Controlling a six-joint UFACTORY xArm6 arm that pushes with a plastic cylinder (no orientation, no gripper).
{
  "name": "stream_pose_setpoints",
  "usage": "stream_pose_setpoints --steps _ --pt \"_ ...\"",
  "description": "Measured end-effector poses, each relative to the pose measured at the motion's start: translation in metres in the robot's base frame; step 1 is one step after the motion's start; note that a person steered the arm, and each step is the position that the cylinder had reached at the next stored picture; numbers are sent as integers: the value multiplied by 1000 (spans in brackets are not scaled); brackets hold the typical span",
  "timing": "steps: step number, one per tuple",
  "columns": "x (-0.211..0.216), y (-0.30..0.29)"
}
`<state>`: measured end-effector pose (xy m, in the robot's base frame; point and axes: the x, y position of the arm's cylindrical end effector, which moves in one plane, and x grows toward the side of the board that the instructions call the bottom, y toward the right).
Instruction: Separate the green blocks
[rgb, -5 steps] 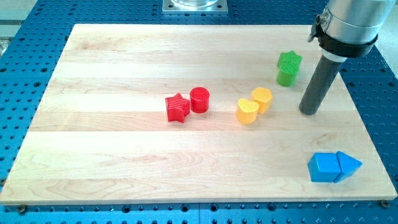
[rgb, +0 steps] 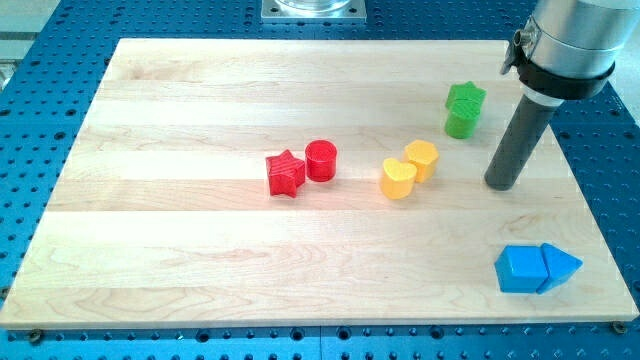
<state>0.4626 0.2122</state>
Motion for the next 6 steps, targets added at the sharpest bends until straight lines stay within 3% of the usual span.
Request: stream_pose_setpoints --steps 1,5,6 --pt "-51 14" --pt "-145 5" --pt "-116 13"
